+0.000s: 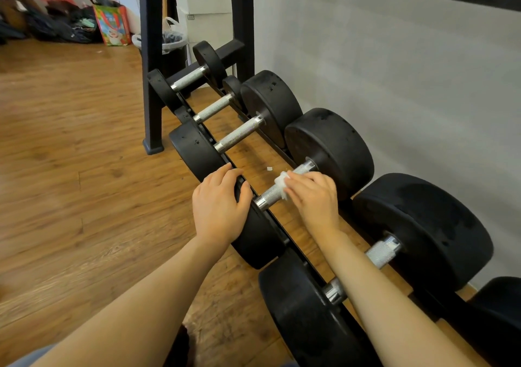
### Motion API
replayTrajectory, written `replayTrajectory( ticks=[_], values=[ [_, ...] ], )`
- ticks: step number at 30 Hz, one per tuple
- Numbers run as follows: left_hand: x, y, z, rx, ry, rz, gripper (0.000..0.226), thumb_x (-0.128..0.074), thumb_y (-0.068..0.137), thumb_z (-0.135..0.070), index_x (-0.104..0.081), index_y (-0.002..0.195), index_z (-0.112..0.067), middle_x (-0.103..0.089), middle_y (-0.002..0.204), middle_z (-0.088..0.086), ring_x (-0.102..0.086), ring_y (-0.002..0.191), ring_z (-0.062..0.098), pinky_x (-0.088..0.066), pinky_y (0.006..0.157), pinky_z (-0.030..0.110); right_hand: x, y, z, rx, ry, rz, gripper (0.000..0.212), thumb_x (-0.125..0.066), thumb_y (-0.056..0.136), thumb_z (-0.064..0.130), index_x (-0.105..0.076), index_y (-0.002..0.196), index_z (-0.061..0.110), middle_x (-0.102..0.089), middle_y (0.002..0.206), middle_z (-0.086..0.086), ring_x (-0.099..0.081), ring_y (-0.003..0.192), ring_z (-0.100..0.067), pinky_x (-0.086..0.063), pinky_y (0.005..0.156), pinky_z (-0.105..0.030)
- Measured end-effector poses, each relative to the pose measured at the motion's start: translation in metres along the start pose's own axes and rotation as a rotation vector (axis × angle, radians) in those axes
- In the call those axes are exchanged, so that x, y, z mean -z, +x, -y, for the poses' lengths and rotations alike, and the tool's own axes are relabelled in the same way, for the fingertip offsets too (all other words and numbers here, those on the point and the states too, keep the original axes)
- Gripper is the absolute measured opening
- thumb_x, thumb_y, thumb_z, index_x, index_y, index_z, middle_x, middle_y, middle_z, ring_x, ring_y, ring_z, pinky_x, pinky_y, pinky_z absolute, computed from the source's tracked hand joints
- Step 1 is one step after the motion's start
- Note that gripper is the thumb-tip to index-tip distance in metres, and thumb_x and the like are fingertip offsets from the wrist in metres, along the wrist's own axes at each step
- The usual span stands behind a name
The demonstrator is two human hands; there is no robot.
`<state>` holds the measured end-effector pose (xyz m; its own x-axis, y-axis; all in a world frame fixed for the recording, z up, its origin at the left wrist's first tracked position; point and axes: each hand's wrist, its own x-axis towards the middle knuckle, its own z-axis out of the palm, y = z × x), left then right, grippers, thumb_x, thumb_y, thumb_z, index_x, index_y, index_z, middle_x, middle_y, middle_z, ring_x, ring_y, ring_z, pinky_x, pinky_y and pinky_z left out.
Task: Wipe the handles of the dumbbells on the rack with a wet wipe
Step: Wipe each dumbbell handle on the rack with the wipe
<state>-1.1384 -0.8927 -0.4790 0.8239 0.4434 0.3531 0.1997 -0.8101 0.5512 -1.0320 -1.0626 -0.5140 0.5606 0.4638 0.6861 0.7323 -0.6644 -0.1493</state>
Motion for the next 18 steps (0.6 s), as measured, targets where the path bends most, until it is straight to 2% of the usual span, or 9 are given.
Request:
replayTrajectory(
  ticks=[3, 5, 7, 8, 10, 11, 13, 15, 18],
  values=[
    [0.0, 0.0, 0.001, 0.003, 0.0, -0.001, 0.051, -0.035, 0.094, -0.044, -0.061, 0.13, -0.02, -0.056, 0.141, 0.002, -0.048, 0.131, 0.021, -0.038, 0.107, 0.043, 0.001, -0.001, -0.002, -0.1, 0.044, -0.022, 0.034, -0.074, 0.078, 0.013, -0.071, 0.112, 0.012, -0.071, 0.104, 0.0, -0.06, 0.093, -0.021, -0.046, 0.084, -0.04],
    [0.0, 0.0, 0.001, 0.002, -0.001, 0.0, 0.052, -0.035, 0.093, -0.045, -0.061, 0.131, -0.02, -0.056, 0.141, 0.002, -0.048, 0.132, 0.021, -0.038, 0.107, 0.044, 0.002, -0.001, 0.001, -0.092, 0.05, -0.008, 0.036, -0.078, 0.075, 0.01, -0.072, 0.11, 0.011, -0.072, 0.102, -0.001, -0.062, 0.093, -0.021, -0.044, 0.084, -0.035],
    [0.0, 0.0, 0.001, 0.004, 0.0, 0.003, 0.052, -0.035, 0.093, -0.045, -0.061, 0.131, -0.02, -0.055, 0.141, 0.001, -0.048, 0.132, 0.021, -0.038, 0.107, 0.044, 0.004, -0.001, 0.003, -0.078, 0.057, 0.035, 0.034, -0.078, 0.075, 0.009, -0.071, 0.109, 0.01, -0.071, 0.103, -0.002, -0.063, 0.093, -0.02, -0.048, 0.082, -0.034],
    [0.0, 0.0, 0.001, 0.005, 0.001, 0.004, 0.052, -0.035, 0.093, -0.045, -0.061, 0.131, -0.02, -0.055, 0.141, 0.001, -0.048, 0.132, 0.021, -0.038, 0.107, 0.043, 0.005, 0.0, 0.004, -0.107, 0.078, 0.06, 0.03, -0.076, 0.078, 0.01, -0.071, 0.108, 0.01, -0.068, 0.103, 0.001, -0.061, 0.094, -0.016, -0.05, 0.08, -0.031],
    [0.0, 0.0, 0.0, 0.007, 0.001, 0.002, 0.052, -0.035, 0.093, -0.045, -0.061, 0.131, -0.02, -0.055, 0.141, 0.001, -0.048, 0.132, 0.021, -0.037, 0.107, 0.043, 0.001, -0.002, 0.002, -0.178, 0.084, 0.103, 0.017, -0.065, 0.089, 0.021, -0.066, 0.106, 0.021, -0.058, 0.101, 0.018, -0.052, 0.092, 0.002, -0.047, 0.076, -0.017],
    [0.0, 0.0, 0.0, 0.008, 0.0, 0.003, 0.052, -0.035, 0.093, -0.045, -0.061, 0.131, -0.02, -0.055, 0.141, 0.001, -0.048, 0.132, 0.021, -0.037, 0.107, 0.043, -0.002, -0.004, 0.002, -0.192, 0.094, 0.107, 0.012, -0.059, 0.093, 0.025, -0.063, 0.105, 0.026, -0.052, 0.098, 0.023, -0.049, 0.091, 0.006, -0.045, 0.074, -0.015],
    [0.001, -0.001, 0.0, 0.005, -0.005, 0.003, 0.052, -0.035, 0.093, -0.045, -0.062, 0.13, -0.02, -0.056, 0.141, 0.001, -0.048, 0.132, 0.021, -0.037, 0.107, 0.043, -0.007, -0.007, 0.005, -0.195, 0.127, 0.098, 0.014, -0.054, 0.096, 0.024, -0.065, 0.105, 0.021, -0.054, 0.102, 0.016, -0.047, 0.091, 0.004, -0.044, 0.076, -0.018],
    [0.001, -0.001, 0.001, 0.003, -0.007, -0.002, 0.052, -0.036, 0.093, -0.045, -0.062, 0.13, -0.02, -0.056, 0.141, 0.002, -0.049, 0.131, 0.022, -0.038, 0.106, 0.044, -0.009, -0.011, 0.007, -0.174, 0.108, 0.119, 0.018, -0.054, 0.095, 0.022, -0.066, 0.108, 0.016, -0.056, 0.105, 0.007, -0.045, 0.09, 0.002, -0.042, 0.073, -0.014],
    [0.001, -0.001, 0.0, 0.001, 0.003, -0.008, 0.05, -0.037, 0.093, -0.043, -0.063, 0.128, -0.019, -0.057, 0.139, 0.003, -0.05, 0.13, 0.023, -0.039, 0.103, 0.043, -0.005, -0.01, 0.008, -0.206, 0.176, 0.102, 0.012, -0.055, 0.097, 0.024, -0.063, 0.106, 0.025, -0.056, 0.109, 0.011, -0.05, 0.092, 0.003, -0.045, 0.074, -0.015]
  ],
)
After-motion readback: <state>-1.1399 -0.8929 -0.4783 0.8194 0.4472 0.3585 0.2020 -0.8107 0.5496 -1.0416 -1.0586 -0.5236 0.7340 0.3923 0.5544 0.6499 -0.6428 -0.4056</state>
